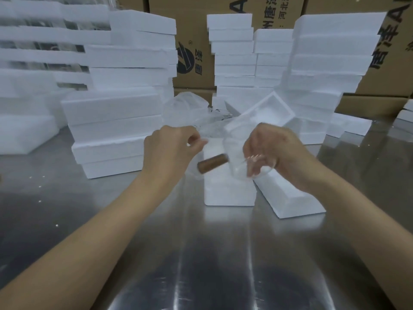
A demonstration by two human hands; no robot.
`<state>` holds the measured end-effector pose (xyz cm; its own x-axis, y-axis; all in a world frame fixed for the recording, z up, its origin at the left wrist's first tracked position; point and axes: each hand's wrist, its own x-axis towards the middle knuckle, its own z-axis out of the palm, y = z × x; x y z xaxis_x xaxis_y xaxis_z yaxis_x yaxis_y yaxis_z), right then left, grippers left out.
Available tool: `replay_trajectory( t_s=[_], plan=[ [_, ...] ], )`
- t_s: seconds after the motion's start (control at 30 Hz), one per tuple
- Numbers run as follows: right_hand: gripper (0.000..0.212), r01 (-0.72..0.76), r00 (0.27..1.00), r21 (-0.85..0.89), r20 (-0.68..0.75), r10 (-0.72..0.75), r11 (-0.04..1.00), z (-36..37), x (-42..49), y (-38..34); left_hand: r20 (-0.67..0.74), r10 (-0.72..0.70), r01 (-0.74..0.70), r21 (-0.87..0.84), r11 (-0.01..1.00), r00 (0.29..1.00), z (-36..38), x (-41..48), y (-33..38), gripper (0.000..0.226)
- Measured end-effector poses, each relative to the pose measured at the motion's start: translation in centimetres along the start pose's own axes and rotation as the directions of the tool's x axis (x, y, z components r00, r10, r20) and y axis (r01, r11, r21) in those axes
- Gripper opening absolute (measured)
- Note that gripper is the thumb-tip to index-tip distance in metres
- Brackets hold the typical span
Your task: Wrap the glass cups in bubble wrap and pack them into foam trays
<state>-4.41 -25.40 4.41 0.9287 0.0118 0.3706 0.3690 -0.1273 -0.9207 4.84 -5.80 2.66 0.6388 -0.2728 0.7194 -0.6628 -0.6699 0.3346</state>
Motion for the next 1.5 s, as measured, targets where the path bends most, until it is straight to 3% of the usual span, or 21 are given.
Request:
replay_trajectory(
  t_s=[0.1, 0.27, 0.4, 0.47, 0.53, 0.63, 0.8, 0.97, 1.07, 1.13, 1.2, 1.23, 1.37, 1.5],
  plan=[
    [0.038, 0.012, 0.998, -0.267, -0.056, -0.028, 0.964, 1.1, -0.3, 1.0, -0.047, -0.041, 0.035, -0.126, 0.991, 0.998, 0.1, -0.2, 0.4, 0.018],
    [0.044, -0.01, 0.974, -0.292, -0.221, -0.057, 0.956, 1.1, 0.1, 1.8, -0.011, -0.027, 0.018, -0.483, 0.875, 1.0, 0.1, -0.4, 1.4, 0.013],
    [0.031, 0.028, 0.971, -0.343, -0.214, -0.107, 0.939, 1.5, -0.1, 2.0, 0.054, -0.072, 0.09, -0.608, 0.789, 0.996, 0.6, -1.1, 2.6, 0.02],
    [0.034, 0.042, 0.968, -0.4, -0.211, -0.137, 0.915, 1.7, -0.3, 2.1, 0.065, -0.118, 0.131, -0.659, 0.741, 0.991, 0.8, -1.4, 3.1, 0.021],
    [0.038, 0.038, 0.974, -0.483, -0.177, -0.141, 0.875, 2.1, -0.4, 2.3, 0.042, -0.108, 0.107, -0.686, 0.719, 0.993, 0.8, -1.7, 3.6, 0.034],
    [0.022, 0.087, 0.974, -0.604, -0.114, -0.194, 0.793, 2.6, -0.6, 2.6, -0.02, -0.014, -0.004, -0.67, 0.742, 1.0, 0.7, -2.2, 4.3, 0.037],
    [0.016, 0.092, 0.986, -0.283, -0.111, -0.128, 0.955, 2.3, -0.4, 2.5, -0.071, 0.051, -0.086, -0.702, 0.707, 0.996, 0.5, -2.4, 4.7, 0.027],
    [0.023, 0.002, 0.999, 0.073, -0.037, 0.001, 0.997, 3.4, -0.8, 2.5, -0.045, 0.282, -0.243, -0.648, 0.722, 0.958, 1.4, -3.4, 5.3, 0.025],
    [0.027, -0.114, 0.987, 0.342, -0.068, 0.146, 0.933, 3.9, -1.0, 2.8, -0.054, 0.332, -0.287, -0.643, 0.709, 0.942, 1.5, -3.8, 5.8, 0.022],
    [0.019, -0.163, 0.986, 0.482, 0.057, 0.155, 0.861, 4.0, -0.7, 2.8, -0.067, 0.315, -0.278, -0.664, 0.694, 0.947, 1.4, -3.8, 5.9, 0.017],
    [0.048, -0.233, 0.972, 0.615, 0.131, 0.193, 0.753, 4.3, -0.4, 2.5, -0.061, 0.289, -0.261, -0.628, 0.733, 0.956, 1.4, -3.9, 6.0, 0.017],
    [0.051, -0.244, 0.969, 0.659, 0.139, 0.203, 0.712, 4.3, -0.2, 2.5, -0.057, 0.271, -0.25, -0.596, 0.763, 0.961, 1.4, -4.0, 6.1, 0.017],
    [0.02, -0.236, 0.972, 0.719, 0.171, 0.163, 0.654, 4.1, -0.1, 3.2, -0.119, 0.211, -0.242, -0.39, 0.889, 0.97, 1.6, -4.0, 6.1, 0.024],
    [0.03, -0.288, 0.957, 0.698, 0.231, 0.174, 0.656, 4.3, -0.1, 2.7, -0.227, 0.284, -0.326, -0.173, 0.93, 0.932, 1.5, -3.1, 5.7, 0.028]
  ],
)
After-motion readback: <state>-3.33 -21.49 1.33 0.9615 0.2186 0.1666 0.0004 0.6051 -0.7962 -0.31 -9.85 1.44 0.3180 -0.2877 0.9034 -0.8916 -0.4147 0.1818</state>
